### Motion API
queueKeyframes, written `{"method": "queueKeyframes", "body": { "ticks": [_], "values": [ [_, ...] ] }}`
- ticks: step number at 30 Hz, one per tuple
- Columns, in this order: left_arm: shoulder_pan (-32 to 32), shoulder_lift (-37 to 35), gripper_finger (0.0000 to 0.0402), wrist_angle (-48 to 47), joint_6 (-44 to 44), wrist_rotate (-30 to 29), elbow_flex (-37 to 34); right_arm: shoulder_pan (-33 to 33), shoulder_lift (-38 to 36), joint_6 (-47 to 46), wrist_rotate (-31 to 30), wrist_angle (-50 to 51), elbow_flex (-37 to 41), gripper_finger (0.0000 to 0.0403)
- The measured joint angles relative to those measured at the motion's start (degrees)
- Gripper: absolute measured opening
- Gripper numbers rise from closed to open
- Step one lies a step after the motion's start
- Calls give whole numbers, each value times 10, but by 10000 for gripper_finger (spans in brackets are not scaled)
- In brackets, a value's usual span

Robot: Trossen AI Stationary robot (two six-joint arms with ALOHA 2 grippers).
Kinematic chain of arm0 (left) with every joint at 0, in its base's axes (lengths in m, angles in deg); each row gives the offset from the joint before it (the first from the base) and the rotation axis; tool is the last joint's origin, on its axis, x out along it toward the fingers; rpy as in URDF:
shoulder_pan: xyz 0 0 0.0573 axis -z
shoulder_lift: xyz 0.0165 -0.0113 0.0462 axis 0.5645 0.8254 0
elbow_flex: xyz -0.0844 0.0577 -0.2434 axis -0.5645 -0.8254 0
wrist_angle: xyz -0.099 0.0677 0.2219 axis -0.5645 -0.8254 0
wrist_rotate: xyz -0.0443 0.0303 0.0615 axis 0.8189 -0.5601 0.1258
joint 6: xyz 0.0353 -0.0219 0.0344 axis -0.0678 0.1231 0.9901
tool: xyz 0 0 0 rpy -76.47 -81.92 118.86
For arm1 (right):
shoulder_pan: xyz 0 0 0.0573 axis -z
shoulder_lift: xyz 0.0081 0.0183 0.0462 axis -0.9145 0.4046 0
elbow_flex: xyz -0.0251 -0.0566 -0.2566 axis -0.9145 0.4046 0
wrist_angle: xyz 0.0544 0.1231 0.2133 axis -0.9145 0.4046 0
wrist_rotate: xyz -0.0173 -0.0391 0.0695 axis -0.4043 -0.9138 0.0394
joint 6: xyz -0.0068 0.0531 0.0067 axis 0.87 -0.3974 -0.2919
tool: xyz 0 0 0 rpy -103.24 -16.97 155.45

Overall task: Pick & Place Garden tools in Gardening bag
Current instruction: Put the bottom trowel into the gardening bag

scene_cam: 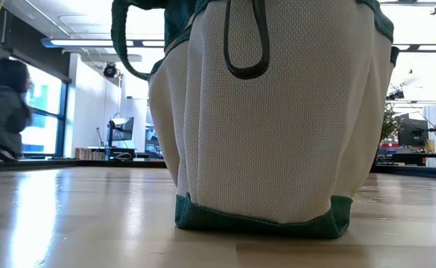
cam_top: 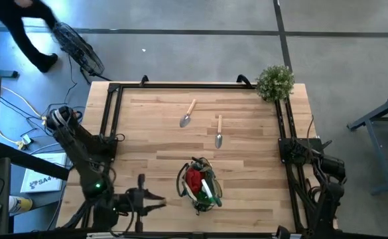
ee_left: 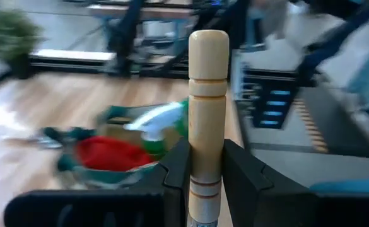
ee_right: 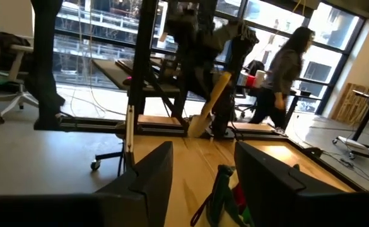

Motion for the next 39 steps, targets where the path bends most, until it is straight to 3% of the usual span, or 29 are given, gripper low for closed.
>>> {"method": "queueKeyframes", "body": {
  "ticks": [4,8,13,16,20,24,28,39],
  "values": [
    [-25,1,56,206,75,81,-83,-11,-24,79,-1,-64,0,145],
    [-41,1,56,375,200,163,-115,-17,-43,94,-1,-62,0,138],
    [-55,1,56,481,319,263,-116,-19,-56,91,-1,-62,0,137],
    [-64,1,56,498,354,320,-116,-14,-56,90,0,-61,0,137],
    [-71,12,56,513,352,350,-116,-7,-56,85,1,-60,0,137],
    [-70,69,56,601,376,350,-116,-1,-56,59,1,-52,0,137],
    [-70,109,56,682,387,285,-116,1,-56,32,1,-36,0,137],
    [-69,119,56,673,391,-71,-116,-18,-56,13,2,-39,0,137]
  ]
}}
